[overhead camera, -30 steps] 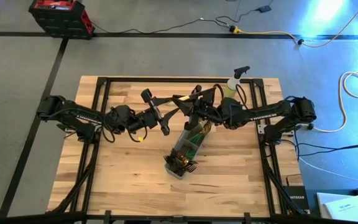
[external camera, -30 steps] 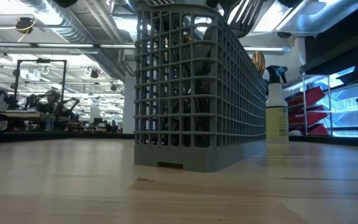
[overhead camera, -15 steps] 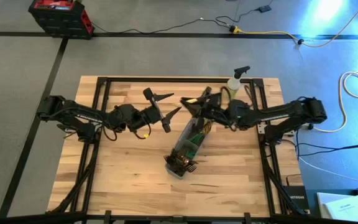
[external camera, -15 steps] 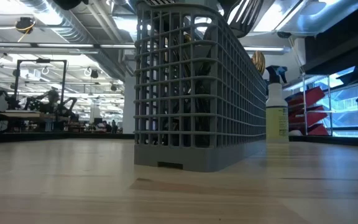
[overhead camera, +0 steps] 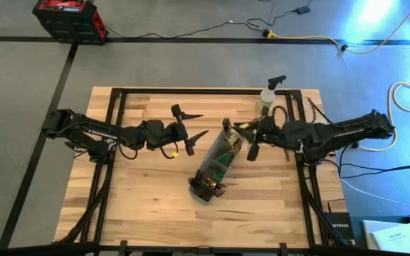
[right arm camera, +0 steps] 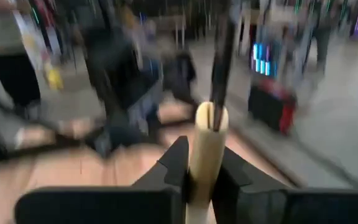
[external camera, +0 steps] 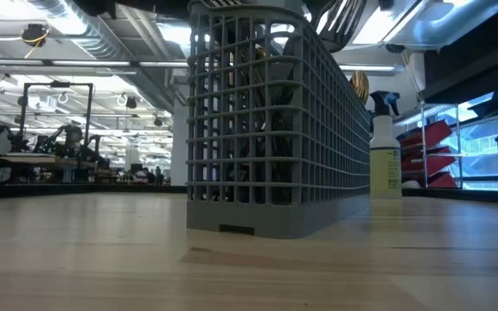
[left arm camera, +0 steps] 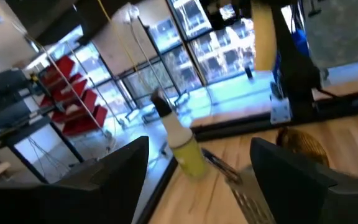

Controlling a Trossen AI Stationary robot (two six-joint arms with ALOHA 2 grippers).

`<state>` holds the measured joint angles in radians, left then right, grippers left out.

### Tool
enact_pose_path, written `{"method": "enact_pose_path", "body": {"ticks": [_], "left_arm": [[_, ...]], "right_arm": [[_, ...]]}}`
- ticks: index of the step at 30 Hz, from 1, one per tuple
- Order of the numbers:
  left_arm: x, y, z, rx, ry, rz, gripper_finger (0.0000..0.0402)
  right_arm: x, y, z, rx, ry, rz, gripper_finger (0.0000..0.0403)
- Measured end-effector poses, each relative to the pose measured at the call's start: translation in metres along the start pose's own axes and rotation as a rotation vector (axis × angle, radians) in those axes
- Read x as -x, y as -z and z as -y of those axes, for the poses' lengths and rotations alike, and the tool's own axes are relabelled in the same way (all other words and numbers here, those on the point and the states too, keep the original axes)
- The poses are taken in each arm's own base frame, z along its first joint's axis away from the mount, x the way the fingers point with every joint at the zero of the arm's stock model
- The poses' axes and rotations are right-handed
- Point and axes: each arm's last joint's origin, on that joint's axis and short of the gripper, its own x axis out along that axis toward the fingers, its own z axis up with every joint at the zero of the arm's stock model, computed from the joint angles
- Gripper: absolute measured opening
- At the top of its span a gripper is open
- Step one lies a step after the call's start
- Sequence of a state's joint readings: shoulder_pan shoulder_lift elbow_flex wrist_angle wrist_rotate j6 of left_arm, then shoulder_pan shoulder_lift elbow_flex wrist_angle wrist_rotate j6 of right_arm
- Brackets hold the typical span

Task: Sort silverware
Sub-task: Put the table knife into the silverware tray

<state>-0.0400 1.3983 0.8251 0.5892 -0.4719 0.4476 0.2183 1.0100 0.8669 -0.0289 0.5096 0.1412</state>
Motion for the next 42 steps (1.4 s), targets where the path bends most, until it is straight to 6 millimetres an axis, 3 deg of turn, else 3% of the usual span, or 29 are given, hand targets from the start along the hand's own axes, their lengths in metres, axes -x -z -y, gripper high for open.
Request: {"method": "enact_pose_path", "body": {"ticks": [7, 12, 18, 26, 42], "left_arm": [[0.0, 0.004, 0.001, 0.003, -0.006, -0.042, 0.0265], [0.0, 0.005, 0.002, -0.003, -0.001, -0.055, 0.0265], [0.0, 0.007, 0.002, 0.007, -0.006, -0.082, 0.0265], [0.001, 0.01, 0.003, 0.004, 0.004, -0.105, 0.0265], [0.001, 0.012, 0.004, 0.008, 0.014, -0.128, 0.0265]], "right_arm": [[-0.012, 0.044, -0.002, 0.009, 0.068, -0.192, 0.002], [-0.023, 0.057, 0.001, 0.012, 0.115, -0.263, 0.002], [-0.04, 0.074, 0.018, 0.031, 0.238, -0.369, 0.002], [-0.059, 0.084, 0.019, -0.028, 0.151, -0.414, 0.002], [-0.06, 0.089, 0.021, 0.009, 0.233, -0.432, 0.0039]]}}
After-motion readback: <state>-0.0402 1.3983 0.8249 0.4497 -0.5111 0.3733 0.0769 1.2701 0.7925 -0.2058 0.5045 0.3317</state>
